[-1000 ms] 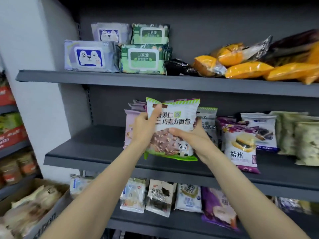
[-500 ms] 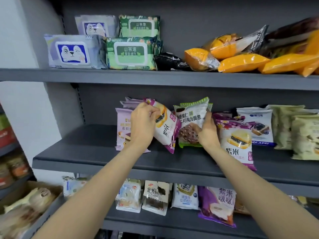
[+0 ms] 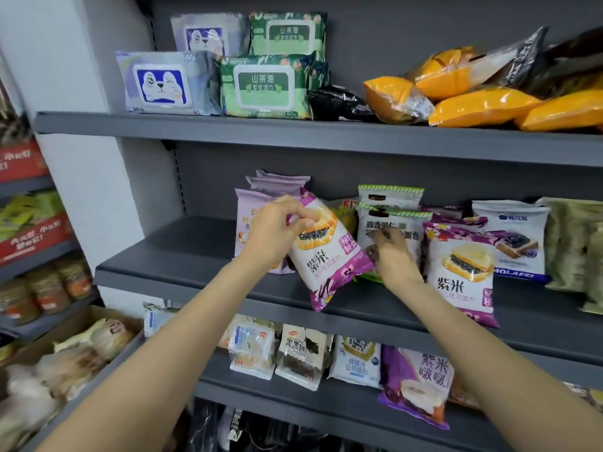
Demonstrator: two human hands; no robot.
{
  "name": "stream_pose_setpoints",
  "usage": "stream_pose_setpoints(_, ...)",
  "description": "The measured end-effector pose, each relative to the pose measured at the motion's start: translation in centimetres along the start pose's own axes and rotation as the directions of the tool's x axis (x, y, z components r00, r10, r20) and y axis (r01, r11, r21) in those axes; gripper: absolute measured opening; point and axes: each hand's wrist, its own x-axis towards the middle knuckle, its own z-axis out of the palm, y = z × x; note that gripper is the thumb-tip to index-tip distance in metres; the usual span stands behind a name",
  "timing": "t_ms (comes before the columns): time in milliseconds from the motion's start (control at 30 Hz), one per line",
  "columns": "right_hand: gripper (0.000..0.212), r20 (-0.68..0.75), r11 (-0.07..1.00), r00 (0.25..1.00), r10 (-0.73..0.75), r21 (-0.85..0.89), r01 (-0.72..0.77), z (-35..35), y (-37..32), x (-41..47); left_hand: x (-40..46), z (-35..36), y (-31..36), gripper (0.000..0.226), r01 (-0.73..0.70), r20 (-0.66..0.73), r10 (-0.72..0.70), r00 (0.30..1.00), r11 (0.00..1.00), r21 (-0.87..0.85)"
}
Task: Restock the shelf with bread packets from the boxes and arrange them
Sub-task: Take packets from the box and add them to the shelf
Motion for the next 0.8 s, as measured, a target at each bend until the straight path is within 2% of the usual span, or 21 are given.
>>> stream_pose_setpoints(67,0.034,-0.113,0.957,0.990,0.086,0.287,-0.051,-0.8,-0.5,-1.1,-0.4,-0.1,0.5,0.012,-0.024,0.001,0.024,1.000,1.000,-0.004)
stream_pose_setpoints(100,0.030,-0.133,0.877,0.977,0.169,0.473,-0.088,-1.5,-1.2,-2.0,-0.7,-0.1,0.8,0.011,-0.035,-0.016,0.035,0.999,0.999,-0.019)
stream_pose_setpoints(133,0.030,-0.067,0.732,0.968,0.242,0.667,-0.137,-2.2,-1.8,-3.1,-1.0,-0.2,1.1,0.011,-0.044,-0.030,0.043,0.999,0.998,-0.045)
stream_pose_setpoints(167,0.030,0.019,0.593,0.970,0.241,0.789,-0.162,-3.2,-2.5,-4.3,-1.3,-0.2,1.5,0.011,-0.056,-0.029,0.053,0.998,0.995,-0.079)
stream_pose_setpoints(200,0.030,0.103,0.514,0.981,0.166,0.840,-0.175,-4.1,-2.9,-5.6,-1.6,-0.2,2.0,0.012,-0.071,-0.006,0.071,0.997,0.991,-0.111)
stream_pose_setpoints(267,0.021,0.229,0.564,0.973,-0.042,0.809,-0.166,-5.6,-3.0,-7.9,-2.1,0.2,3.2,0.017,-0.126,0.068,0.138,0.988,0.980,-0.155)
stream_pose_setpoints(300,0.019,0.269,0.607,0.959,-0.092,0.778,-0.160,-6.2,-2.8,-8.9,-2.4,0.6,3.8,0.018,-0.157,0.096,0.174,0.980,0.973,-0.169)
stream_pose_setpoints(367,0.015,0.279,0.644,0.956,-0.095,0.749,-0.155,-7.2,-2.1,-10.5,-3.0,1.6,5.5,0.019,-0.206,0.119,0.233,0.965,0.957,-0.203)
stream_pose_setpoints(433,0.011,0.208,0.626,0.978,-0.008,0.764,-0.158,-8.1,-1.1,-11.9,-3.8,2.9,7.5,0.034,-0.217,0.114,0.262,0.958,0.927,-0.306)
stream_pose_setpoints(500,0.015,0.104,0.610,0.988,0.113,0.777,-0.152,-8.7,0.5,-12.9,-4.4,4.4,9.2,0.078,-0.148,0.102,0.215,0.971,0.882,-0.448)
stream_pose_setpoints(533,0.017,0.061,0.605,0.984,0.166,0.782,-0.151,-9.1,1.4,-13.3,-4.6,5.3,9.8,0.097,-0.078,0.124,0.153,0.980,0.880,-0.469)
stream_pose_setpoints(600,0.021,0.011,0.597,0.961,0.278,0.782,-0.182,-9.8,3.7,-13.8,-4.8,7.6,10.1,0.119,0.074,0.250,0.022,0.968,0.926,-0.369)
stream_pose_setpoints(633,0.022,0.003,0.592,0.949,0.317,0.781,-0.200,-10.0,4.7,-13.9,-4.9,9.0,9.8,0.122,0.147,0.341,-0.035,0.939,0.940,-0.309)
stream_pose_setpoints(700,0.027,0.003,0.581,0.939,0.345,0.785,-0.215,-10.0,6.6,-13.7,-5.1,11.8,9.1,0.109,0.232,0.476,-0.085,0.875,0.938,-0.259)
stream_pose_setpoints(733,0.030,0.008,0.578,0.937,0.349,0.785,-0.222,-9.8,7.5,-13.5,-4.9,13.0,8.7,0.095,0.234,0.500,-0.076,0.863,0.937,-0.261)
stream_pose_setpoints(800,0.030,0.028,0.594,0.938,0.345,0.767,-0.241,-9.3,8.9,-12.7,-4.3,15.2,8.4,0.062,0.207,0.469,-0.072,0.880,0.948,-0.241)
